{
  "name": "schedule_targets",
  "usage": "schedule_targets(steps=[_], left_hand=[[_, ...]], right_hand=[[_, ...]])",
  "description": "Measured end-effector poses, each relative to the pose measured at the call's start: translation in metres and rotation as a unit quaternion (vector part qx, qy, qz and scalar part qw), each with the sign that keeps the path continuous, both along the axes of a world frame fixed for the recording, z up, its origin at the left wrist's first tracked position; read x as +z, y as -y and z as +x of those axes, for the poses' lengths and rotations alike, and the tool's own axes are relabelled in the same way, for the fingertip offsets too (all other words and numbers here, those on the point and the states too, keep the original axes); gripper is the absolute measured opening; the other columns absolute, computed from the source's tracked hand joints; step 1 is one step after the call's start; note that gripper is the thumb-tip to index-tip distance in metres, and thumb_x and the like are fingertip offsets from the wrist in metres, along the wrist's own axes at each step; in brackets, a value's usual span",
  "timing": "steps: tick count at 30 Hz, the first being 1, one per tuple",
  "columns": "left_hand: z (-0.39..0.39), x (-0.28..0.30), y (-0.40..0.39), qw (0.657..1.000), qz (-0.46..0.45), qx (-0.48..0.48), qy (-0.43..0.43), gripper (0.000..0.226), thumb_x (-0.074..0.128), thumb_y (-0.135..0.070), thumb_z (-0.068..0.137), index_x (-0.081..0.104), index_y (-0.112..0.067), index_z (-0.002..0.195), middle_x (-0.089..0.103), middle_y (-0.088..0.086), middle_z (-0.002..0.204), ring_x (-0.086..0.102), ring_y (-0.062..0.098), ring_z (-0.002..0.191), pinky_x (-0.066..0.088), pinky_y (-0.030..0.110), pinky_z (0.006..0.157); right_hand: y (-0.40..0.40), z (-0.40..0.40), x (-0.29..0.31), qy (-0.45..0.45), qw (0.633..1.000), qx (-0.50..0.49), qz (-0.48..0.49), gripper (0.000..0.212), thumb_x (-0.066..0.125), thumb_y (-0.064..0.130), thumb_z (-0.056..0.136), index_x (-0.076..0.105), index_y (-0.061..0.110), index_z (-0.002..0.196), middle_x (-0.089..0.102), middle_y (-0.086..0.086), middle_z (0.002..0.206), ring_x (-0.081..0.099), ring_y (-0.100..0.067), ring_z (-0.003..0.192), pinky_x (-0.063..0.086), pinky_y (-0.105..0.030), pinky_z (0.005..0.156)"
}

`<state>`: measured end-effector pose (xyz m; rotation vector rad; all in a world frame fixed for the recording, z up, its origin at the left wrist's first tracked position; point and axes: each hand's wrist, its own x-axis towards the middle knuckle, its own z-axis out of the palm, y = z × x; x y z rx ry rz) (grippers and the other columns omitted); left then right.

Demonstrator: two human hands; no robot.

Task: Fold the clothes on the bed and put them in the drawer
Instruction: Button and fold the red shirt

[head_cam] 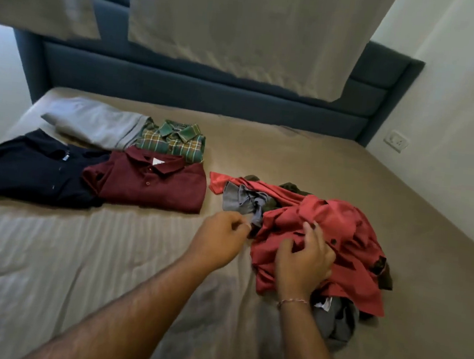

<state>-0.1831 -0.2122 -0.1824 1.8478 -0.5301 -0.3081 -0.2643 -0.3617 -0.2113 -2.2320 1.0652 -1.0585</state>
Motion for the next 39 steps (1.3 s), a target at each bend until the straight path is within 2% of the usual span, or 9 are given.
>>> schedule_targets(steps=[6,10,13,18,24,27,32,34,39], left_hand=[[-0.015,0.022,-0.044,0.862,-0.253,-0.092,-0.43,0.035,0.056,-0.034,0.103,0.074,-0.004,0.103,0.072,0.014,0.088,0.069,0.024,0.08,0.06,0.034,0.072],[-0.023,0.032,-0.105,0.914,-0.296,0.054,-0.273,0.025,0.047,0.002,0.096,0.07,-0.001,0.103,0.062,0.012,0.074,0.058,0.02,0.055,0.047,0.03,0.054],[-0.033,0.041,-0.165,0.87,-0.402,0.171,-0.228,0.025,0.043,0.001,0.096,0.067,-0.006,0.097,0.053,0.01,0.065,0.05,0.018,0.048,0.046,0.027,0.044],[-0.073,0.051,-0.281,0.824,-0.467,0.253,-0.195,0.027,0.04,-0.011,0.098,0.064,-0.018,0.087,0.05,0.004,0.066,0.047,0.017,0.047,0.033,0.018,0.038],[-0.106,0.013,-0.39,0.733,-0.528,0.4,-0.153,0.024,0.048,-0.004,0.089,0.065,-0.02,0.084,0.057,-0.003,0.071,0.05,0.008,0.053,0.041,0.016,0.047],[-0.11,-0.019,-0.423,0.74,-0.368,0.521,-0.213,0.008,0.062,-0.016,0.081,0.066,-0.022,0.084,0.065,0.001,0.08,0.06,0.015,0.074,0.047,0.028,0.058],[-0.135,-0.07,-0.407,0.791,-0.042,0.604,-0.092,0.068,0.06,-0.035,0.066,0.058,-0.009,0.128,0.055,0.022,0.136,0.055,0.036,0.122,0.048,0.047,0.105],[-0.148,-0.068,-0.384,0.84,-0.023,0.538,0.064,0.06,0.057,-0.025,0.076,0.057,-0.014,0.136,0.053,0.005,0.138,0.05,0.023,0.127,0.042,0.039,0.112],[-0.151,-0.085,-0.336,0.951,0.088,0.17,0.244,0.032,0.065,-0.021,0.086,0.071,-0.023,0.117,0.07,-0.01,0.115,0.066,0.011,0.108,0.054,0.036,0.092]], right_hand=[[-0.135,-0.027,0.023,0.161,0.932,0.32,0.051,0.035,0.063,0.033,0.082,0.081,0.023,0.111,0.068,0.021,0.12,0.059,0.001,0.118,0.045,-0.024,0.106],[-0.167,-0.044,0.042,0.173,0.892,0.411,0.075,0.029,0.066,0.027,0.084,0.081,0.026,0.109,0.072,0.025,0.116,0.063,-0.002,0.117,0.05,-0.031,0.103],[-0.17,-0.05,0.034,0.164,0.916,0.356,-0.082,0.051,0.07,0.019,0.08,0.069,0.026,0.13,0.062,0.015,0.139,0.056,-0.012,0.128,0.045,-0.038,0.107],[-0.153,-0.024,-0.009,-0.098,0.972,0.175,-0.124,0.113,0.083,0.03,0.059,0.033,0.029,0.16,0.031,-0.008,0.165,0.035,-0.036,0.144,0.033,-0.057,0.11],[-0.204,-0.018,-0.016,-0.09,0.962,0.257,0.004,0.052,0.049,0.019,0.065,0.077,0.02,0.109,0.075,-0.007,0.107,0.068,-0.035,0.102,0.053,-0.043,0.088],[-0.275,-0.04,-0.042,-0.093,0.887,0.45,-0.042,0.044,0.054,0.014,0.064,0.078,0.014,0.101,0.077,-0.008,0.097,0.072,-0.033,0.091,0.06,-0.04,0.083],[-0.338,-0.082,-0.062,-0.226,0.662,0.706,-0.116,0.047,0.059,0.029,0.084,0.065,0.026,0.131,0.063,0.003,0.135,0.059,-0.019,0.123,0.05,-0.032,0.104],[-0.333,-0.084,-0.054,-0.177,0.673,0.707,-0.127,0.049,0.058,0.024,0.082,0.063,0.029,0.131,0.06,0.009,0.138,0.057,-0.014,0.127,0.05,-0.028,0.104],[-0.249,-0.053,-0.028,-0.079,0.832,0.544,-0.073,0.029,0.06,0.009,0.077,0.07,0.025,0.099,0.068,0.006,0.095,0.065,-0.016,0.089,0.054,-0.036,0.081]])
